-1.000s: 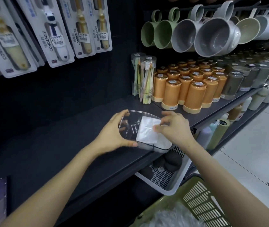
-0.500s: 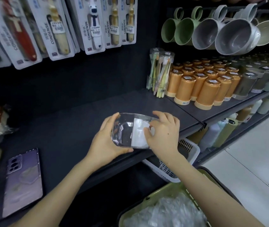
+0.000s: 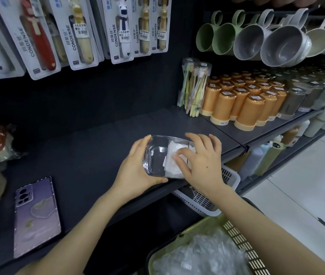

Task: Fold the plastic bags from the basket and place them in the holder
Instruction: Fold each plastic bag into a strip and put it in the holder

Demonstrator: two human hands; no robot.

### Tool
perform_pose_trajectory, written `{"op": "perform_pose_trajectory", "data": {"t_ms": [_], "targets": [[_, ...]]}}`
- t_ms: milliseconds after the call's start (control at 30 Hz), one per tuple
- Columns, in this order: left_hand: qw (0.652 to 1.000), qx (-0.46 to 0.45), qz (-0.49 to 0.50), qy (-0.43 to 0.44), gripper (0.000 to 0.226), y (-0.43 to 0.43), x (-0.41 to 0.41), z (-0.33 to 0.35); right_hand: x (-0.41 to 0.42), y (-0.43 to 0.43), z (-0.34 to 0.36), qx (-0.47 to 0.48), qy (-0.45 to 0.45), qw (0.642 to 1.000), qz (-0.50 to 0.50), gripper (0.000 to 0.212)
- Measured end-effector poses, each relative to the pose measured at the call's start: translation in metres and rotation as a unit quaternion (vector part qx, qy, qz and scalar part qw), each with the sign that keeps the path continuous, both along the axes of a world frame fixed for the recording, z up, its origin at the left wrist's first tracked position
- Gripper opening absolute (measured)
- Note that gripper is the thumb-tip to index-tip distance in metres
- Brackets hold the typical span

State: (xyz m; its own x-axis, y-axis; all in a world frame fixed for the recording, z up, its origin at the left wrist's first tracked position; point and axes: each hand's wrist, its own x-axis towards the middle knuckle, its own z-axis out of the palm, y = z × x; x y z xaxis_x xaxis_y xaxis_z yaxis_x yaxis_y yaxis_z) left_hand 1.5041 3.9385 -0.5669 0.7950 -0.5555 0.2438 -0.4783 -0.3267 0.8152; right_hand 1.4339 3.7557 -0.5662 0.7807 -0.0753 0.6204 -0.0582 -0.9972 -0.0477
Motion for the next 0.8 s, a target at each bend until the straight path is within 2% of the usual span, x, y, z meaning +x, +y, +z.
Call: {"op": "perform_pose_trajectory", "data": {"t_ms": [100,233,400,600,800], "targets": [[1.0,0.004,-0.008,-0.007,0.117,0.001,-0.001,-0.001,0.0,-0.003,0.001,0.006,0.028,1.0,0.007,0.041],[1.0,0.018,-0.011,-0.014,0.118,0.002,-0.002,0.002,0.006,-0.004,0.005,-0.008,0.06,0.998,-0.016,0.047],[0.999,0.029,-0.009,-0.031,0.116,0.002,-0.005,0.004,0.012,-0.001,0.002,-0.046,0.105,0.992,-0.054,0.048],[0.999,0.033,0.0,-0.039,0.112,0.001,-0.004,0.006,0.013,0.007,0.003,-0.044,0.129,0.987,-0.084,0.047],[0.999,0.028,-0.006,-0.024,0.116,0.002,-0.001,0.001,0.009,-0.004,0.017,-0.01,0.168,0.985,-0.037,0.039]]}}
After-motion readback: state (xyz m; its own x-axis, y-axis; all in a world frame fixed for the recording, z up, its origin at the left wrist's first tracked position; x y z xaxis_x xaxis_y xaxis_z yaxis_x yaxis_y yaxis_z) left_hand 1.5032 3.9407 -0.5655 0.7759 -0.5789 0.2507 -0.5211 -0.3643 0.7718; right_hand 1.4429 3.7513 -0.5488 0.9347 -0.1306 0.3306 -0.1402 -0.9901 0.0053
